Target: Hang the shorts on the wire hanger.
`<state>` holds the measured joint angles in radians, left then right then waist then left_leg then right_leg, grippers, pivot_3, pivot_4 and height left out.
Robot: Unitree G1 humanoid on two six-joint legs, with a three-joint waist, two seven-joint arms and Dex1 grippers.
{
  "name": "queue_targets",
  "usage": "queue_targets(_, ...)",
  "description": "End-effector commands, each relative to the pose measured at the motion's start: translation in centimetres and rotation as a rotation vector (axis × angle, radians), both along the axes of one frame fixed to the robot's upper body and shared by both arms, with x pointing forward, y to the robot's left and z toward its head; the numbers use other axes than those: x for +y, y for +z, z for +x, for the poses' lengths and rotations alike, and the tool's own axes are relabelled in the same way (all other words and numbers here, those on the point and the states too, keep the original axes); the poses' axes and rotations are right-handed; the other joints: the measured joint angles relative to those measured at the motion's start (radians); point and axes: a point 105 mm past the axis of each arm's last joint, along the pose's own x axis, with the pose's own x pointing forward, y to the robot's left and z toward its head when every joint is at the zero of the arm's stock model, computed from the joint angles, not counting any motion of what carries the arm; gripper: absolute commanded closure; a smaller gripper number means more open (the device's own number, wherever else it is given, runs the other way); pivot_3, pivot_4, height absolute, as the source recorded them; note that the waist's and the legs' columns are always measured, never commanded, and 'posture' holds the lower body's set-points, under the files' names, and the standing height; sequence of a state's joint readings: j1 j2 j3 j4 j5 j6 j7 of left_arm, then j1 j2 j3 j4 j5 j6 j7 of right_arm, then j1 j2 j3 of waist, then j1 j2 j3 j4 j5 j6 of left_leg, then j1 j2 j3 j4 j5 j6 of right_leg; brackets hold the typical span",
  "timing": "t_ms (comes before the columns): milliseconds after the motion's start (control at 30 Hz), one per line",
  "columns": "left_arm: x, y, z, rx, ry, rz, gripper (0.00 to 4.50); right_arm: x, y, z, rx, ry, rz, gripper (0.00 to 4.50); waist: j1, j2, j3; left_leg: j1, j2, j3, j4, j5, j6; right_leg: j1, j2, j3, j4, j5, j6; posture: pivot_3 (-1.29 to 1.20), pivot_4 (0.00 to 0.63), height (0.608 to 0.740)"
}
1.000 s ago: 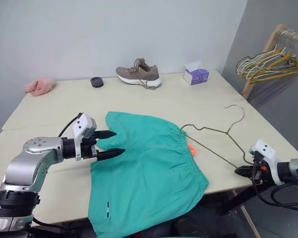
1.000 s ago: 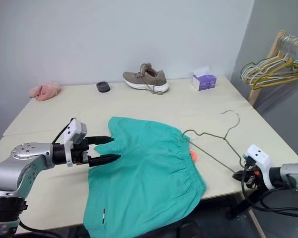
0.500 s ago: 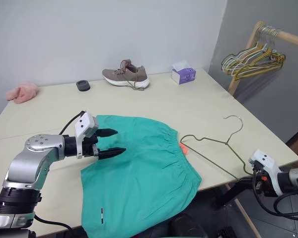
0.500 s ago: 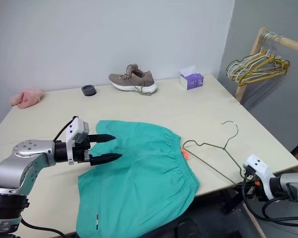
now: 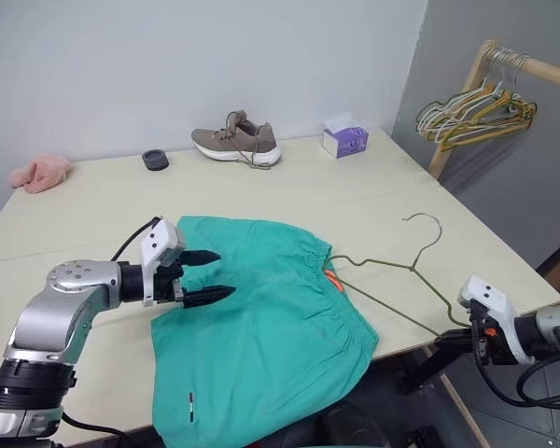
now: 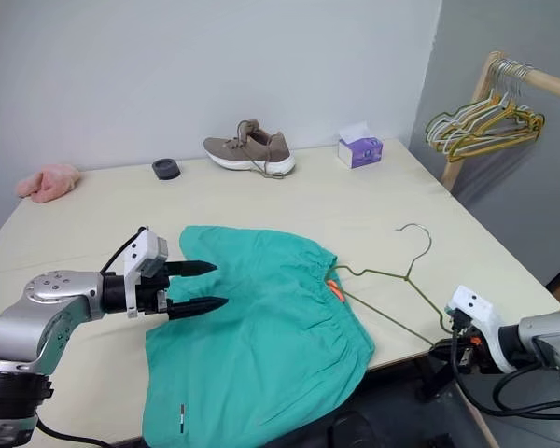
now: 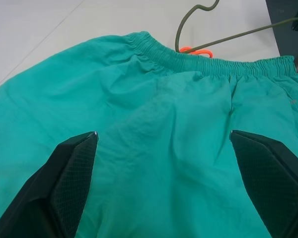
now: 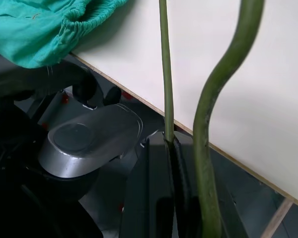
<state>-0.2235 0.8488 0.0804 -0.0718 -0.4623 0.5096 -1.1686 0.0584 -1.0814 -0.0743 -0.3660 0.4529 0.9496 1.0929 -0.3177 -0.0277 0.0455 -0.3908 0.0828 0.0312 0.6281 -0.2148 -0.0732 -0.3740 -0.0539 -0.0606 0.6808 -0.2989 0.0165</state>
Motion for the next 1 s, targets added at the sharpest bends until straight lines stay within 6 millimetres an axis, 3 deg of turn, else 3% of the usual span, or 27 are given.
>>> queue_targets(33, -0.2, 1.0, -0.2, -0.049, -0.032, 0.023, 0.01, -0.3, 0.6, -0.1, -0.005, -0.010, 0.001, 4.50, 0.000, 0.000, 0.000, 0.000, 0.000, 0.000, 0.000, 0.000, 0.000, 0.000, 0.000, 0.000, 0.000, 0.000, 0.000, -0.34, 0.000, 0.740)
queue_targets(467, -0.7, 0.6, -0.4, -0.044, -0.055, 0.028, 0.01, 0.3, 0.1, -1.7, 0.126, -0.056, 0.072, 4.50, 0.002, -0.001, 0.000, 0.000, 0.000, 0.000, 0.000, 0.000, 0.000, 0.000, 0.000, 0.000, 0.000, 0.000, 0.000, -0.35, 0.000, 0.740)
queue_targets(700, -0.8, 0.6, -0.2, -0.056, -0.049, 0.025, 0.01, 1.8, 0.4, 0.6, 0.198, -0.081, 0.148, 4.50, -0.008, -0.002, 0.001, 0.001, 0.000, 0.000, 0.000, 0.000, 0.000, 0.000, 0.000, 0.000, 0.000, 0.000, 0.000, -0.33, 0.000, 0.740)
queue_targets(867, -0.5, 0.4, -0.5, -0.055, -0.027, 0.026, 0.01, 3.5, 1.8, 1.1, 0.149, 0.052, 0.145, 4.50, -0.004, -0.001, 0.002, 0.000, 0.000, 0.000, -0.002, 0.000, 0.000, -0.001, 0.000, 0.002, 0.000, -0.001, 0.000, -0.32, 0.000, 0.740)
queue_targets(1000, -0.3, 0.4, -0.5, -0.057, -0.013, 0.029, 0.01, 4.7, 1.7, 0.5, 0.103, 0.173, 0.087, 4.50, 0.006, -0.001, 0.002, -0.001, 0.000, 0.000, -0.003, 0.000, 0.000, -0.002, 0.000, 0.001, 0.000, -0.001, 0.000, -0.31, 0.000, 0.740)
